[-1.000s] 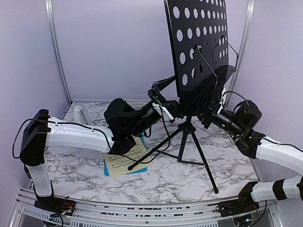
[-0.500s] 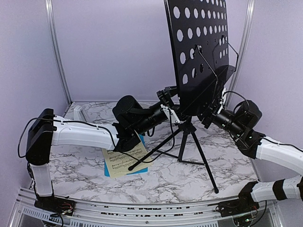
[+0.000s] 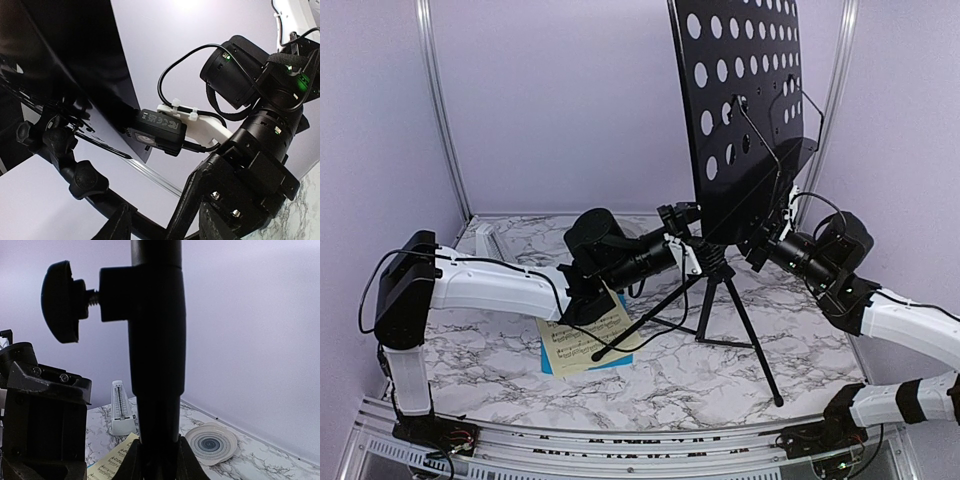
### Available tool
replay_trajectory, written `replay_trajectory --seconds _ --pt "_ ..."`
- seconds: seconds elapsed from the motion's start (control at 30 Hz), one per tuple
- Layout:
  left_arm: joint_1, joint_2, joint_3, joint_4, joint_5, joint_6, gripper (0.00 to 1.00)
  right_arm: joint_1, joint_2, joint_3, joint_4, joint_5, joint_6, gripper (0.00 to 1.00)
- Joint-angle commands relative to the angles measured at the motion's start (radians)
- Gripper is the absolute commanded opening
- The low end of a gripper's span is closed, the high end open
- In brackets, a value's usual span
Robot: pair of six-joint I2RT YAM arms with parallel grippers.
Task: Pack up the instrument practice props
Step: Unscrew the knob on the music stand from the music stand.
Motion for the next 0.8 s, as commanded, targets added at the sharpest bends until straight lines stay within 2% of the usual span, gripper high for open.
replay_trajectory --seconds 0.0,0.13,0.53,0.77 --pt "0.007 -0.018 0.010 0.035 -0.062 0.029 0.52 -0.001 -0.003 0.013 -0.023 -0.017 0.012 0.00" --pt "0.028 -0.025 0.030 0.047 -0.064 0.025 0.58 -0.001 0.001 0.013 -0.021 -0.019 0.016 0.00" --pt "0.044 0.006 0.128 -0.022 0.019 0.040 0.57 -0.001 0.008 0.020 -0.022 -0.022 0.017 0.00" --pt "0.044 0.004 0.148 -0.064 0.055 0.057 0.47 -0.002 0.011 0.024 -0.025 -0.022 0.016 0.00"
